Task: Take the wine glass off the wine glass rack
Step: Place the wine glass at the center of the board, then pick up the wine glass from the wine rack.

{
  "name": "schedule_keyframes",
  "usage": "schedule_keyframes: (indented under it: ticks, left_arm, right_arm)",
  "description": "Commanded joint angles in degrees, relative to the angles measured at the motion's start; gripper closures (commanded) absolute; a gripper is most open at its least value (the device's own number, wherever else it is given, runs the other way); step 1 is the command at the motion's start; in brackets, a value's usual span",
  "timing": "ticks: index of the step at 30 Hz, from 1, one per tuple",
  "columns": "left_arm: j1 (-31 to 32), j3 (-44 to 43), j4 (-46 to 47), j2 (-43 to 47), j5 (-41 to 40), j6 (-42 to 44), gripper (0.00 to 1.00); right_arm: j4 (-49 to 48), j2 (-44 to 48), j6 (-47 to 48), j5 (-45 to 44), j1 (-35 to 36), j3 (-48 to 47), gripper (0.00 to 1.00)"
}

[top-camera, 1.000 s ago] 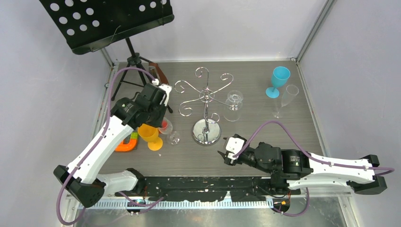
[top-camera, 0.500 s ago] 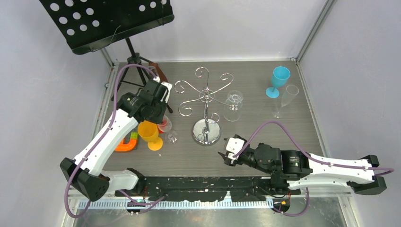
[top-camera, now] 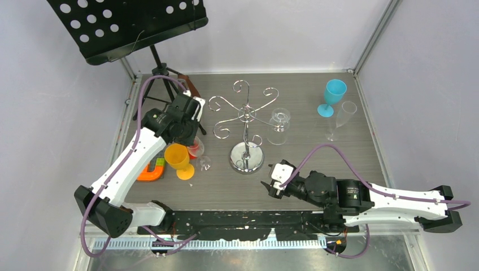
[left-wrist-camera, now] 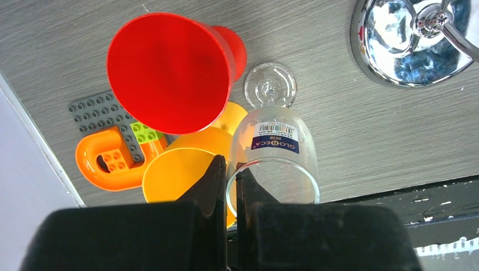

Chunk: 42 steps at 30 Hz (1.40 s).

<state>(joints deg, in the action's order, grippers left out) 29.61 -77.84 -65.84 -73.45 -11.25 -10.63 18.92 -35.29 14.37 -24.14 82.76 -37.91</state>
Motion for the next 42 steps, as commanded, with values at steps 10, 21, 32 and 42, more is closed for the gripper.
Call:
schedule_keyframes:
  ticks: [10, 21, 32, 42]
  left_arm:
    - [-0.25, -2.25, 1.78, 0.19, 0.3, 0.87, 0.67]
    - [-0.39, -5.88, -0.37, 1.96, -1.99, 1.32, 0.48]
    - [-0.34, -10.8, -2.06, 5.96, -4.31, 1.49, 0.33]
    - [-0.34, -10.98, -0.28, 11.0, -4.17, 2.02, 0.18]
  right_arm:
    - [-0.88, 1.09, -2.99, -2.34, 0.03, -1.01, 0.35]
    - [0.87, 1.08, -3.19, -5.28, 0.03, -4.23, 0.33]
    - [3.19, -3.24, -3.58, -16.0, 0.01, -12.56, 0.11]
    - [19.28, -8.67, -11.46, -22.91, -0.06, -31.62, 0.02]
